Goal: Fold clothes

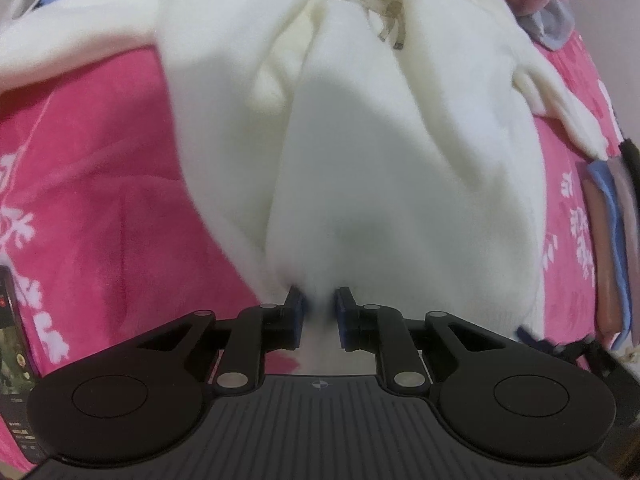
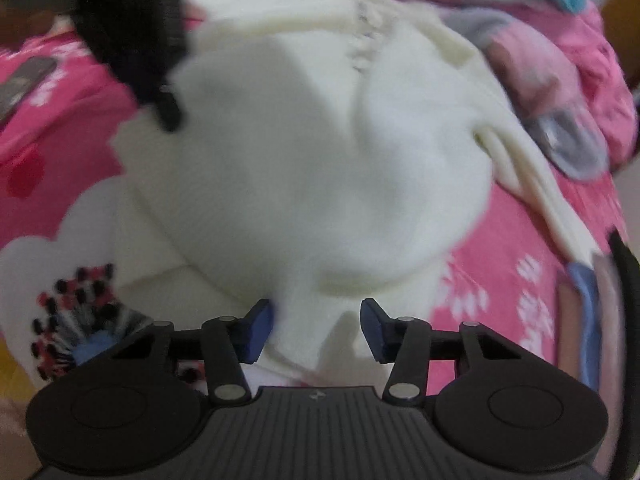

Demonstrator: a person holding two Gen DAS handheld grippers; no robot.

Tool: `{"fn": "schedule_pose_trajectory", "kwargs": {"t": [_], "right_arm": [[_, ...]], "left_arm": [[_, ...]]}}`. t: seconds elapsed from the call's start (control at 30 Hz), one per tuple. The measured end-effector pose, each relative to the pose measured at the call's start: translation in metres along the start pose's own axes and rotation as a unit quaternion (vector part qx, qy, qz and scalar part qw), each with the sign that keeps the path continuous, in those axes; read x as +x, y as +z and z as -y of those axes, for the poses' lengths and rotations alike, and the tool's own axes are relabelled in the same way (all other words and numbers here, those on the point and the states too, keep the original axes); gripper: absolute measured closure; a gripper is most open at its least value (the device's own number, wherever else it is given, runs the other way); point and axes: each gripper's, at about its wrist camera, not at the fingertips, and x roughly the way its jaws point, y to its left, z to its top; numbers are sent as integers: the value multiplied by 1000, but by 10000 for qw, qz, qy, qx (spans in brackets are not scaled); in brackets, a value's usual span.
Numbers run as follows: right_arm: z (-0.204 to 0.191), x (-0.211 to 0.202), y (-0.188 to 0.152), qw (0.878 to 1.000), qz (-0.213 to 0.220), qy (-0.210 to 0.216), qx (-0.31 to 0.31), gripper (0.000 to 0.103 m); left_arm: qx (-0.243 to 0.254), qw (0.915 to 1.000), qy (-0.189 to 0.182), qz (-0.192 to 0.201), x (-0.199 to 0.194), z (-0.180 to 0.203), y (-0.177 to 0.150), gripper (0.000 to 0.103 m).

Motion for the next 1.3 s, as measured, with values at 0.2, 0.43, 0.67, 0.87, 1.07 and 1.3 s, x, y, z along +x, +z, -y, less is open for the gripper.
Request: {"fn": "schedule_pose_trajectory", "kwargs": {"t": [0.2,0.43,0.67,0.87,1.07,1.3], "right_arm": [[-21,5,-3,9976,140,-190,-648,51],[38,-6,13,9960,370,-430,684,92],[136,-68,14,9713,725,-620,2181,94],[222,-42,-40,9310,-299,-568,3594,94],[265,13,-66,8771,-1277,132,4628,82],[271,2,-72,8751,-2047,445,4362,56]], "left_arm": [[-38,10000,-57,-39,4,-3,4,86],[361,9986,-137,374,-16,15,-7,95],[391,9822,-1425,1159,-62,82,-5,96],[583,9700,-2333,356,-27,146,-11,57],[910,9831,-1582,167,-10,143,-45,52],[1630,9861,196,272,0,113,-84,52]]}}
